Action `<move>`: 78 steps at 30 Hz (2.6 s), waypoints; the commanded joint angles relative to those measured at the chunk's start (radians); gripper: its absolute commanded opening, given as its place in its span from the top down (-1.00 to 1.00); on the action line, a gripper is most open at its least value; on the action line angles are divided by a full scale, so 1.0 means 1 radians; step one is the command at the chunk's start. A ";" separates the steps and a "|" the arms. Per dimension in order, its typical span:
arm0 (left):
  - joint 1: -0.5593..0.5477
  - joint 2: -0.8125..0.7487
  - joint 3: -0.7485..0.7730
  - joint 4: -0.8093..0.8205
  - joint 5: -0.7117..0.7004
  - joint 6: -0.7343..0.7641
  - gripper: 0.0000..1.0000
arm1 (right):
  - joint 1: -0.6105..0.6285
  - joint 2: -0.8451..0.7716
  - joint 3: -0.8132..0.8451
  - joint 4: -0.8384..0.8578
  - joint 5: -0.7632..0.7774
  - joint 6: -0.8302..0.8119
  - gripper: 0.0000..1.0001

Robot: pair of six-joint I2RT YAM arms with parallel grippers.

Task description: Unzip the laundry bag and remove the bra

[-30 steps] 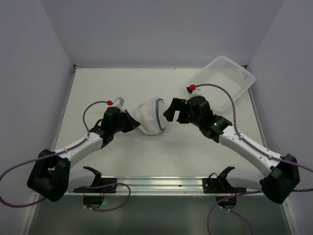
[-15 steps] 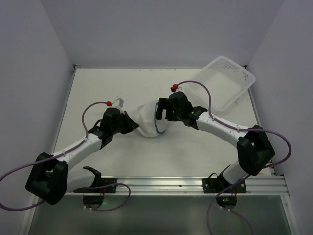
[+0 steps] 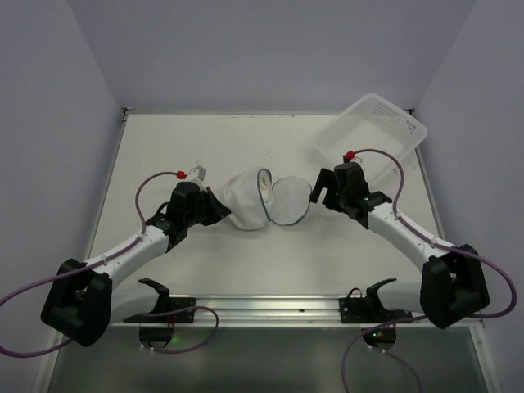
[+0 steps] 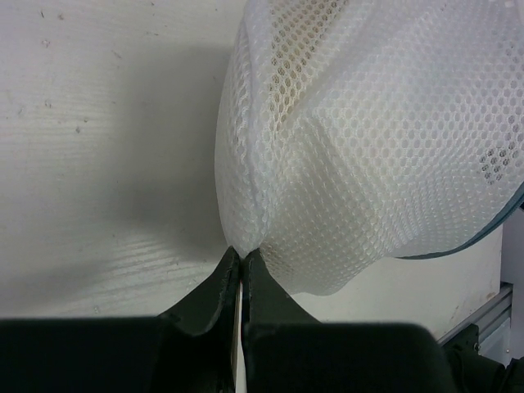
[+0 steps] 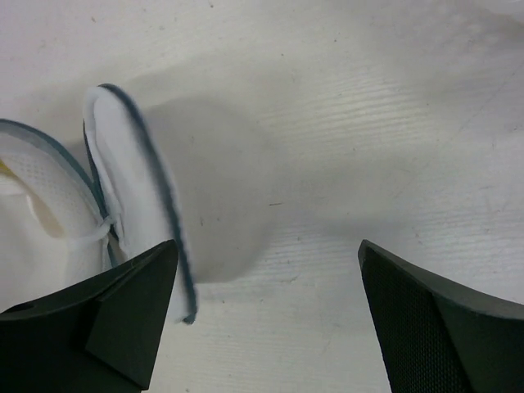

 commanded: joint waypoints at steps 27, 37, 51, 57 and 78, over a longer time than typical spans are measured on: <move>0.032 0.089 -0.206 0.256 0.163 -0.038 1.00 | 0.363 0.226 0.275 0.190 -0.282 -0.206 -0.13; 0.032 0.086 -0.190 0.260 0.163 -0.042 1.00 | 0.401 0.411 0.345 0.161 -0.222 -0.214 -0.54; 0.044 0.135 -0.186 0.291 0.157 -0.050 1.00 | 0.438 0.443 0.295 0.167 -0.271 -0.215 1.00; 0.078 0.115 -0.190 0.259 0.158 -0.065 1.00 | 0.434 0.179 0.276 0.120 -0.329 -0.280 1.00; 0.116 0.139 -0.161 0.219 0.213 -0.061 1.00 | 0.006 -0.095 0.928 -0.273 -0.464 -0.317 1.00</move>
